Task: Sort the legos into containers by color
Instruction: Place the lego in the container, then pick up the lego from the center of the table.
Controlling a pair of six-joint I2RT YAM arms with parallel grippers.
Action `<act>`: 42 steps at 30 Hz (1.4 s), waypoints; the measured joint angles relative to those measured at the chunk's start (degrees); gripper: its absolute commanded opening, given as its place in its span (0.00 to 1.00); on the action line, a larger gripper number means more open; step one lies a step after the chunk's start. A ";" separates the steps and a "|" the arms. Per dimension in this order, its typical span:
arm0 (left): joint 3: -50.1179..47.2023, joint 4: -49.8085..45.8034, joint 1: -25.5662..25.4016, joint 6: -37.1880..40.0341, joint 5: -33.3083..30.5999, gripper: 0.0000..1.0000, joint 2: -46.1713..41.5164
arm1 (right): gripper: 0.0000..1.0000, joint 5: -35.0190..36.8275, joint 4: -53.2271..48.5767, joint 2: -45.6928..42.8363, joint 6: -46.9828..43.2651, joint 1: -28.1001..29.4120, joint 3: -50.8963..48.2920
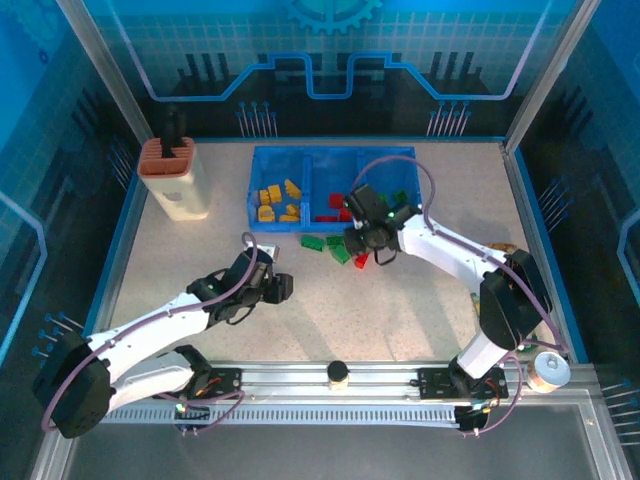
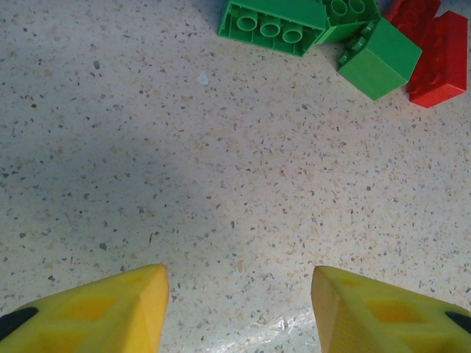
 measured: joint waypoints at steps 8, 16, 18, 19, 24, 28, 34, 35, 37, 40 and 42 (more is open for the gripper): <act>-1.84 -2.10 -0.13 -1.25 0.02 0.55 -4.87 | 0.28 1.29 -4.61 17.70 -4.48 -1.16 29.31; -3.85 -7.69 -0.94 -2.78 0.07 0.56 -15.28 | 0.41 2.84 -10.97 32.85 -5.14 -3.26 45.53; -3.93 -8.76 -1.01 -2.82 0.11 0.56 -17.07 | 0.51 2.78 -12.28 34.32 -5.11 -3.28 47.84; -3.93 -9.18 -1.05 -2.82 0.20 0.56 -17.55 | 0.53 2.78 -12.66 34.49 -5.27 -3.28 48.46; -3.93 -10.23 -1.86 -2.80 0.26 0.57 -17.51 | 0.69 2.80 -13.70 33.75 -5.33 -3.02 49.35; -3.87 -10.14 -2.62 -2.75 0.28 0.58 -15.37 | 0.72 2.84 -13.62 30.40 -5.57 -2.99 46.95; 0.20 -9.73 -4.07 -1.88 0.72 0.63 -8.90 | 0.72 3.23 -11.06 17.35 -5.55 -2.71 36.74; 1.40 -9.31 -4.22 -1.40 0.96 0.65 -7.41 | 0.73 3.30 -10.27 14.64 -5.51 -2.69 34.38; 3.80 -8.44 -4.46 -0.59 1.79 0.66 -4.07 | 0.76 3.58 -8.28 9.27 -5.27 -2.69 29.16; 7.76 -6.97 -5.22 0.94 3.19 0.68 2.12 | 0.79 3.69 -5.38 1.40 -4.33 -2.80 20.39; 10.91 -6.05 -5.92 2.34 4.22 0.68 7.04 | 0.79 3.61 -3.58 -2.91 -3.58 -3.13 14.47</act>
